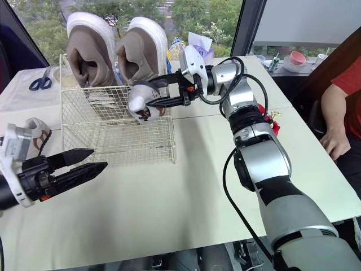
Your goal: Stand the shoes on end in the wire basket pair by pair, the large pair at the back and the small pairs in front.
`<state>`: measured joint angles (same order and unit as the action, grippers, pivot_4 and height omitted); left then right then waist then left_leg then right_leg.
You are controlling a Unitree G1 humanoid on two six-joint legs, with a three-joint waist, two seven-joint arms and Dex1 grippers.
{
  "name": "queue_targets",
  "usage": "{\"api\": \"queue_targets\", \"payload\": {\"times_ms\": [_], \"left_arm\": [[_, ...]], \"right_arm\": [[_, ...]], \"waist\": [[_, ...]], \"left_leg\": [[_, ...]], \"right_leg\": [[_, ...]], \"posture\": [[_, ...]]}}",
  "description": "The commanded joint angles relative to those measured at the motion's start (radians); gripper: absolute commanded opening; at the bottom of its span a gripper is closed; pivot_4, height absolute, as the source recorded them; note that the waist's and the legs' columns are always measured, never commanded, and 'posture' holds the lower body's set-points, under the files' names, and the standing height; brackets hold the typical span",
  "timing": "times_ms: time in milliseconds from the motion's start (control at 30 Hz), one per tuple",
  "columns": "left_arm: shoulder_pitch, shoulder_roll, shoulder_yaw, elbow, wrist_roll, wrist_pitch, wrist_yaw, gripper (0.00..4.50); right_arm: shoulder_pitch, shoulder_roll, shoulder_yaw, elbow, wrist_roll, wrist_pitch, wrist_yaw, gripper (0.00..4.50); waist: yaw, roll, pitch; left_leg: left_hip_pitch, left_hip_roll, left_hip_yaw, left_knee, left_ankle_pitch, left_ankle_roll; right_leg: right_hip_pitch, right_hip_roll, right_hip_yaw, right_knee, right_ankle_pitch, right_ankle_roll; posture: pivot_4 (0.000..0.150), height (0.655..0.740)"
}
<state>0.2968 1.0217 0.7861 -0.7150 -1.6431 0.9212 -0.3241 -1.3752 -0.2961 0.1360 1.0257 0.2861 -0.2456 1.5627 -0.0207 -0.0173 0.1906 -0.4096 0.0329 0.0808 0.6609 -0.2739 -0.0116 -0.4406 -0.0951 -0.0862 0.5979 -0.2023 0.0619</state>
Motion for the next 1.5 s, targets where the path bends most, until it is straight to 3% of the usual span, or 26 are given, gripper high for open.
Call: {"api": "queue_targets", "payload": {"times_ms": [33,133,433,567,667,733,867,933,1033,1133,1233,1367,1500], "left_arm": [[-0.011,0.000,0.000,-0.005,0.005,-0.027,-0.010,4.37],[-0.007,0.000,0.001,-0.002,0.008,-0.030,-0.016,4.37],[-0.004,0.015,0.027,0.051,0.046,-0.016,-0.061,4.37],[-0.008,0.052,0.176,0.175,-0.004,0.019,-0.042,4.43],[-0.021,0.151,0.277,0.345,0.114,0.088,-0.019,4.43],[-0.050,0.232,0.269,0.472,0.226,0.115,-0.007,4.43],[-0.175,0.407,0.051,0.739,0.442,0.130,0.036,4.43],[-0.334,0.486,-0.156,0.911,0.528,0.109,0.041,4.43],[-0.617,0.509,-0.451,1.055,0.695,0.077,-0.049,4.43],[-0.989,0.424,-0.748,1.189,0.943,0.062,-0.221,4.43],[-1.258,0.306,-0.967,1.389,1.201,-0.012,-0.369,4.43],[-1.465,0.173,-1.093,1.665,1.431,-0.141,-0.472,4.43],[-1.569,0.059,-1.124,1.876,1.570,-0.240,-0.510,4.43]], "right_arm": [[-0.038,-0.025,-0.048,-0.008,-0.006,0.002,0.011,4.40],[-0.024,-0.054,-0.073,-0.051,0.003,0.038,0.014,4.40],[0.175,-0.207,-0.165,-0.539,0.103,0.376,-0.114,4.40],[0.266,-0.313,-0.180,-0.784,0.173,0.613,-0.158,4.46],[0.330,-0.428,-0.144,-1.003,0.271,0.865,-0.122,4.46],[0.369,-0.486,-0.122,-1.127,0.335,0.962,-0.088,4.46],[0.405,-0.519,-0.102,-1.239,0.379,1.013,-0.091,4.46],[0.424,-0.523,-0.088,-1.258,0.365,1.000,-0.102,4.46],[0.445,-0.527,-0.075,-1.270,0.356,0.988,-0.117,4.46],[0.476,-0.532,-0.076,-1.295,0.358,0.985,-0.137,4.46],[0.504,-0.533,-0.086,-1.322,0.361,0.991,-0.172,4.46],[0.532,-0.540,-0.109,-1.364,0.385,1.020,-0.221,4.46],[0.560,-0.561,-0.144,-1.409,0.422,1.057,-0.269,4.46]], "waist": [[0.000,0.000,0.000],[0.003,0.000,0.000],[0.005,0.000,0.000],[0.006,0.000,0.000],[0.008,0.000,0.000],[0.009,0.001,0.000],[0.007,0.000,0.000],[0.010,0.000,0.000],[0.013,-0.001,-0.001],[0.024,-0.003,-0.001],[0.037,-0.006,-0.003],[0.034,-0.010,-0.003],[0.031,-0.012,-0.003]], "left_leg": [[0.000,0.000,0.000,0.000,0.000,0.000],[0.000,0.001,0.000,0.000,0.000,0.000],[0.000,0.000,0.000,0.000,0.000,0.000],[0.000,0.001,-0.001,0.000,0.000,0.001],[0.001,0.001,-0.001,0.000,-0.002,0.004],[0.001,0.000,-0.001,0.000,-0.003,0.005],[0.002,0.001,0.000,0.000,-0.003,0.005],[0.002,0.001,0.001,0.000,-0.004,0.004],[0.001,0.000,0.003,0.000,-0.004,0.005],[0.000,0.000,0.007,-0.001,-0.003,0.006],[-0.001,-0.001,0.009,0.000,0.000,0.000],[-0.001,-0.001,0.009,0.002,0.000,0.002],[-0.002,0.000,0.009,0.003,-0.002,0.005]], "right_leg": [[0.000,0.000,0.000,0.000,0.000,0.000],[0.000,0.000,0.000,0.000,0.000,0.000],[0.000,-0.001,0.000,0.001,0.000,0.000],[0.000,-0.001,0.000,0.001,0.000,0.000],[0.000,-0.001,-0.001,0.001,0.000,0.000],[0.000,0.000,-0.001,0.001,0.000,0.000],[0.000,0.000,-0.001,0.001,0.000,0.000],[-0.002,0.000,-0.001,0.001,0.001,-0.001],[-0.002,0.000,-0.001,0.001,0.001,-0.001],[-0.002,0.000,-0.001,0.001,0.003,0.002],[-0.002,0.001,-0.001,0.001,0.004,0.003],[-0.001,0.000,-0.001,0.001,0.004,0.003],[-0.002,0.000,-0.001,0.001,0.004,0.004]], "posture": [[0.150,0.7400],[0.150,0.7400],[0.150,0.7400],[0.150,0.7400],[0.150,0.7400],[0.150,0.7400],[0.150,0.7400],[0.150,0.7400],[0.150,0.7400],[0.150,0.7400],[0.150,0.7400],[0.150,0.7400],[0.150,0.7400]]}}
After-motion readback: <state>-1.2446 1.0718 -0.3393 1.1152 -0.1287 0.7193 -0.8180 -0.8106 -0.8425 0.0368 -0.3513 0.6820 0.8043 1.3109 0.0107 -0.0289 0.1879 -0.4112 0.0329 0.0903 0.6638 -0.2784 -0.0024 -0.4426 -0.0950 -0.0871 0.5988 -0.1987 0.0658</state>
